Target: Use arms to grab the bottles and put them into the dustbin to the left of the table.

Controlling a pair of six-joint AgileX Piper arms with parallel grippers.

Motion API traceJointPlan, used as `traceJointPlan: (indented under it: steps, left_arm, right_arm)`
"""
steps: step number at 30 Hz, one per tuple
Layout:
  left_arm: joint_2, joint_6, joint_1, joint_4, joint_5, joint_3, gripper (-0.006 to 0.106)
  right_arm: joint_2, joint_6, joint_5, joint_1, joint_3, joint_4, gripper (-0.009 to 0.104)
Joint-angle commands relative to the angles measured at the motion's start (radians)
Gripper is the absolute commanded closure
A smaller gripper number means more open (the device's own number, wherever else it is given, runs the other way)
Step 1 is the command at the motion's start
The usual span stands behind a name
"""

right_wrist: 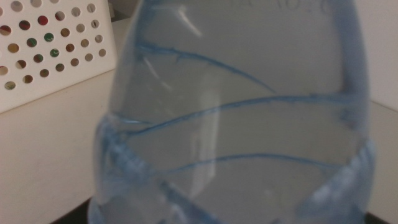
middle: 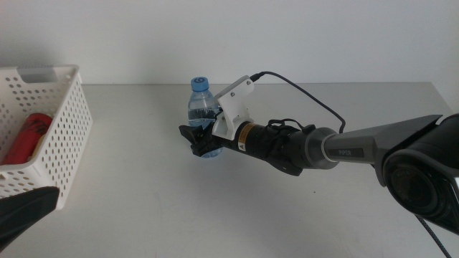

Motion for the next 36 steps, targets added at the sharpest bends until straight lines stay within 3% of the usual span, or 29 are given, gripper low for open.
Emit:
traceJointPlan:
  steps: [1, 5, 12, 18, 23, 25, 26, 28, 31, 33, 36]
  left_arm:
    - [0.008, -0.008, 0.001, 0.0, -0.066, -0.023, 0.007]
    - [0.008, -0.008, 0.001, 0.0, -0.066, -0.023, 0.007]
    - [0.008, -0.008, 0.001, 0.0, -0.066, -0.023, 0.007]
    - [0.008, -0.008, 0.001, 0.0, -0.066, -0.023, 0.007]
    - [0.008, -0.008, 0.001, 0.0, -0.066, -0.023, 0.007]
    - [0.008, -0.008, 0.001, 0.0, -0.066, -0.023, 0.007]
    - [0.009, -0.008, 0.001, -0.001, -0.066, -0.023, 0.007]
    - [0.009, -0.008, 0.001, 0.0, -0.066, -0.023, 0.007]
    - [0.009, -0.008, 0.001, 0.004, -0.066, -0.023, 0.007]
    - [0.009, -0.008, 0.001, 0.004, -0.066, -0.023, 0.007]
    - [0.009, -0.008, 0.001, 0.004, -0.066, -0.023, 0.007]
  right_arm:
    - [-0.094, 0.028, -0.061, -0.002, -0.039, -0.027, 0.03]
    - [-0.156, 0.069, -0.016, -0.01, 0.001, -0.086, 0.01]
    - [-0.447, 0.258, 0.035, -0.057, 0.308, -0.155, 0.012]
    - [-0.833, 0.527, 0.144, -0.094, 0.586, -0.341, 0.021]
    - [-1.159, 0.745, 0.309, -0.091, 0.695, -0.566, 0.022]
    - [-1.28, 0.843, 0.361, -0.092, 0.723, -0.632, 0.022]
    - [-1.34, 0.865, 0.382, -0.091, 0.738, -0.632, 0.022]
    - [-1.442, 0.833, 0.411, -0.091, 0.768, -0.51, 0.022]
    - [-1.569, 0.578, 0.485, -0.085, 0.804, -0.266, 0.022]
    - [-1.632, 0.32, 0.618, -0.047, 0.807, -0.07, 0.023]
    - [-1.69, -0.101, 0.852, 0.019, 0.772, 0.283, 0.024]
